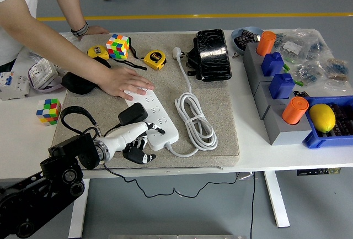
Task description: Put the plug near the board,insert it into the board,press the button,pull the plug out
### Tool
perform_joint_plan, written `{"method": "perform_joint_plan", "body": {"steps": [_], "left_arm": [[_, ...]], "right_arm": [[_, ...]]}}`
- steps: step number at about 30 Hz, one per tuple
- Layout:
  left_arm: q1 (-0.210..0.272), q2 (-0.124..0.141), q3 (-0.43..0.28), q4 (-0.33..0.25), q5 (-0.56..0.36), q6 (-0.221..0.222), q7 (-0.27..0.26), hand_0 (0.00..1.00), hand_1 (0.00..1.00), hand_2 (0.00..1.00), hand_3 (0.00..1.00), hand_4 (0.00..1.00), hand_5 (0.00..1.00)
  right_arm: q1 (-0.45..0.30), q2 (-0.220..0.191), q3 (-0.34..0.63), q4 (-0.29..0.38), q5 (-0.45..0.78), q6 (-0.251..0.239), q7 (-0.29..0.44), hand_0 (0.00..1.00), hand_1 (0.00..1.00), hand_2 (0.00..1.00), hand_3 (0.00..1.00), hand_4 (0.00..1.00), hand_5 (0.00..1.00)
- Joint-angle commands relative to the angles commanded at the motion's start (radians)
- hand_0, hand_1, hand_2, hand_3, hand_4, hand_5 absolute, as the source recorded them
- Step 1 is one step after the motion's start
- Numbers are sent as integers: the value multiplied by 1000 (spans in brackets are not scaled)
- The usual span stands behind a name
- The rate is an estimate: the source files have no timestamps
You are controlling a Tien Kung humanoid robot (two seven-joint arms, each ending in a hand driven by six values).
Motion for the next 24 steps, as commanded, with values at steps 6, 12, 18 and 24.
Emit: {"method": "perform_joint_plan", "body": {"steps": [6, 12, 18, 24], "left_arm": [[12, 4, -19, -17, -23, 24, -37, 55, 92, 155, 792, 785, 2], [32, 14, -64, -15, -195, 134, -209, 104, 116, 193, 660, 709, 10], [38, 13, -81, 31, -281, 327, -426, 201, 201, 331, 585, 840, 158], [54, 4, -106, 69, -211, 469, -545, 443, 569, 567, 561, 865, 258]], "right_arm": [[1, 1, 6, 1, -6, -1, 2, 494, 586, 541, 508, 842, 367], [-1, 1, -1, 0, -1, -1, 1, 494, 586, 541, 508, 842, 367], [1, 2, 1, 1, -3, -1, 1, 496, 586, 541, 508, 843, 367], [0, 2, -2, 1, -2, -1, 2, 494, 586, 541, 507, 843, 367]]}}
